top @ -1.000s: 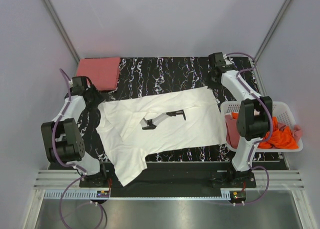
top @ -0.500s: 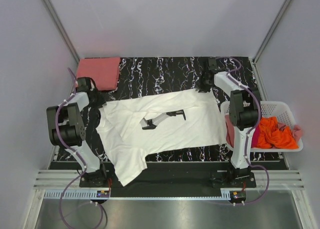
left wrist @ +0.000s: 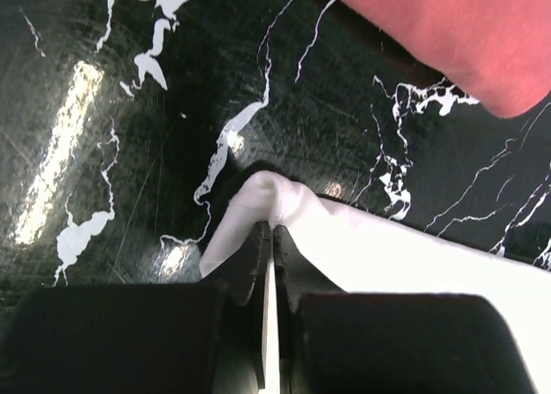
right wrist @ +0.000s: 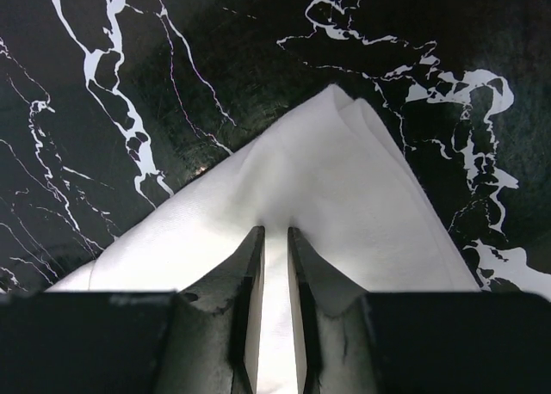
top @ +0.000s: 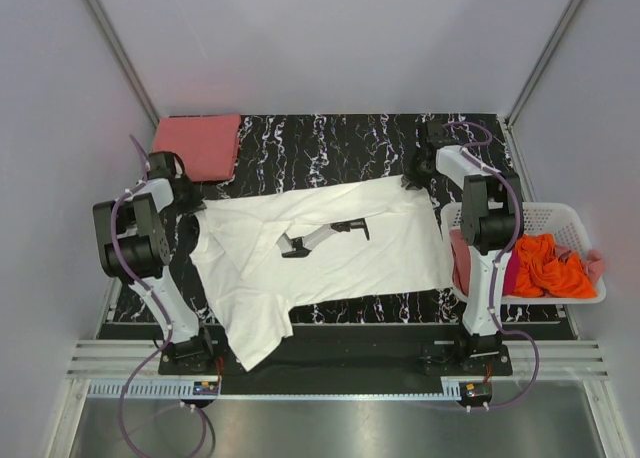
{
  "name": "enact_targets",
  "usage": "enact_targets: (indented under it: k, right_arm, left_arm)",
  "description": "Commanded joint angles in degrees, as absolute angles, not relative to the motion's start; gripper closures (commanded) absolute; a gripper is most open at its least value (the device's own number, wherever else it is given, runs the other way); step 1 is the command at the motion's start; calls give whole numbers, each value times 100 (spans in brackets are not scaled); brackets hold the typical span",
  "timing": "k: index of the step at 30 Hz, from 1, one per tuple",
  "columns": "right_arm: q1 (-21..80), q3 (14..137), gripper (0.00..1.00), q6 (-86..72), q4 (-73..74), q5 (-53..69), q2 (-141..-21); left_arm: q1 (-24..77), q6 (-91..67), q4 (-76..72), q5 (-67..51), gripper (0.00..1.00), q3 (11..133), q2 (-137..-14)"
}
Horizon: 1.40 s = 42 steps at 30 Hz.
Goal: Fold and stack the t-shirts
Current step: Fold the tshirt
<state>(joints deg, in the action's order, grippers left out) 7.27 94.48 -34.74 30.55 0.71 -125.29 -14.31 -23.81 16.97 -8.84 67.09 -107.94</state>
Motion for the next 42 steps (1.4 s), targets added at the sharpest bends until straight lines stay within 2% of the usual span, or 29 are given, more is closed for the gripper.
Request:
enact_targets:
  k: [1, 2, 5, 7, 8, 15, 19, 20, 22, 26, 30, 36, 42]
  right_arm:
    - [738, 9553, 76, -3516, 2918, -79, -12524]
    - [738, 9580, 76, -3507, 2927, -27, -12542]
    - [738, 9642, 75, -3419, 2927, 184, -12437]
    - [738, 9624, 74, -3314, 2927, 255, -12314]
    - [738, 9615, 73, -3287, 2927, 281, -12166]
    - [791, 9221, 68, -3199, 2936, 623, -11339]
    - [1237, 8283, 64, -3033, 2892, 659, -10628]
    - [1352, 8123, 64, -2989, 2839, 650, -10339]
    - [1677, 7684, 62, -2892, 2726, 598, -10013]
    - [1933, 7243, 61, -2847, 2514, 861, -9257]
    - [2021, 7023, 61, -2891, 2128, 984, -9158]
    - [2030, 7048, 68, -2979, 1336, 1354, -9904]
    - [2022, 7776, 72, -2848, 1573, 458, -10801]
  left_arm:
    - [-1477, -2347, 1740, -834, 92, 7004, -10881]
    - [-1477, -2338, 1819, -870, 88, 7031, -10846]
    - [-1485, -2294, 2038, -818, 84, 7128, -10425]
    - [-1424, -2189, 2205, -329, 74, 7145, -9951]
    - [-1398, -2145, 2345, -221, 73, 7128, -9784]
    - [-1108, -2548, 2417, -561, 71, 6347, -8387]
    - [-932, -3189, 2443, -1869, 73, 5453, -7876]
    - [-888, -3225, 2496, -1898, 74, 5275, -7727]
    - [-652, -3165, 2583, -1402, 74, 4828, -7086]
    - [-501, -3067, 2874, -142, 63, 4308, -6206]
    - [-571, -3076, 2637, -280, 62, 4376, -6564]
    - [-571, -3059, 2452, -282, 62, 5035, -7856]
    - [-571, -2919, 2382, 254, 62, 5589, -8823]
